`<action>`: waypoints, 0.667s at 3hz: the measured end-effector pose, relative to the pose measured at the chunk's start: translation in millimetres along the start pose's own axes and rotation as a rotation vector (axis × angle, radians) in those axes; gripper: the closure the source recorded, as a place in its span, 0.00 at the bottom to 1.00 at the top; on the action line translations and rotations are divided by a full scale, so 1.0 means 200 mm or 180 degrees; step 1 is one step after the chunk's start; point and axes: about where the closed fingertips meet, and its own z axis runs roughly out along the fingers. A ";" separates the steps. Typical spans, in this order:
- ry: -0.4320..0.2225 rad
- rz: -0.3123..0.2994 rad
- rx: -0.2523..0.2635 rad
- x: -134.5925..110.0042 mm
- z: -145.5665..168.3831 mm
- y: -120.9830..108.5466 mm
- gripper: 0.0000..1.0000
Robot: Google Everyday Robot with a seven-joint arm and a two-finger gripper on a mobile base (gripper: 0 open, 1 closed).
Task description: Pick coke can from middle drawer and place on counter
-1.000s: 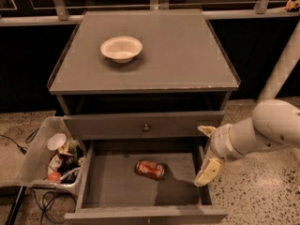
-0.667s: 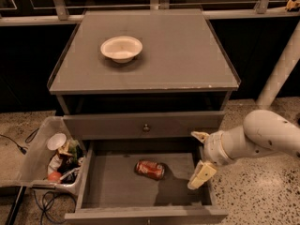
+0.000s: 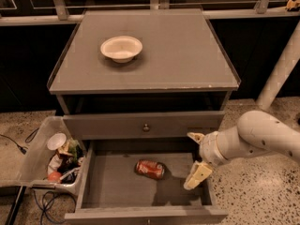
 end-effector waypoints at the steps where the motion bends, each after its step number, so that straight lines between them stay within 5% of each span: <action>1: -0.0142 0.0003 -0.0012 -0.02 0.16 -0.04 0.00; 2: -0.0452 0.0037 0.0065 -0.02 0.32 -0.10 0.00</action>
Offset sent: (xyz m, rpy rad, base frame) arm 0.0536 0.0511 -0.0769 0.2603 -0.0979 -0.0325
